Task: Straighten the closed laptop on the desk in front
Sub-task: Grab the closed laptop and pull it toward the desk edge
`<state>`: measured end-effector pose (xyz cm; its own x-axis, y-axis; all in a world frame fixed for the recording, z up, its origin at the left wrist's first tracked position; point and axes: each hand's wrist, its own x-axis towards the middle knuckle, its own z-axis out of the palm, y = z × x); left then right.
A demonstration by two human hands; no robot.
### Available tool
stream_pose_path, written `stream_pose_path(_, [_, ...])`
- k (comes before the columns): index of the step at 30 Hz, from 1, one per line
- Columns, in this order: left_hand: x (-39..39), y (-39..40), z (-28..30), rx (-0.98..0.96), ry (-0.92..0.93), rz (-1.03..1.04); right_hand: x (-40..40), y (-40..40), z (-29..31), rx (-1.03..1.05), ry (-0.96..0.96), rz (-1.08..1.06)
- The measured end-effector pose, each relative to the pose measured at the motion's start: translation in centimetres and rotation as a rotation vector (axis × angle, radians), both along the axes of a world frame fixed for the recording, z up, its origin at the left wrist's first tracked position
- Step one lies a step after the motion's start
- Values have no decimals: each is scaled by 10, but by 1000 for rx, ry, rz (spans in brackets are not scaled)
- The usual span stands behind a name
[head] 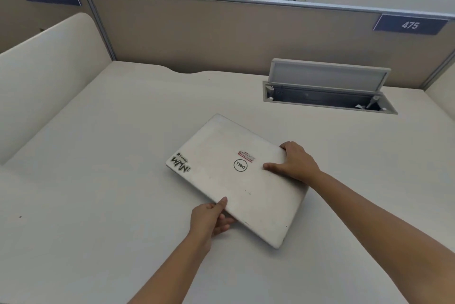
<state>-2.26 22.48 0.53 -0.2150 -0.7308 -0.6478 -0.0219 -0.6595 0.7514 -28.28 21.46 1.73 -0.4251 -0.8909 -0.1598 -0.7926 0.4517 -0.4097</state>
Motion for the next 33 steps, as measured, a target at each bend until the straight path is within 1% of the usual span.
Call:
stream_pose_path(4, [2,5,-5,6,-15,-47,1,5,-5,18,-5,18])
stream_pose_path(10, [2,6,-9,1,-58,-60,0,5,-10,38,-27,43])
stream_pose_path(17, [0,9,-7,-27,-127,-91,0,-4,-8,46,-45,85])
stream_pose_path(22, [0,9,-6,-29,-133,-110,-2,-8,-11,53,-52,108])
stream_pose_path(30, [0,7,-3,-28,-191,-182,-4,-11,-9,89,-56,143])
stream_pose_path(33, [1,6,-3,-56,-219,-209,-4,-11,-8,101,-48,149])
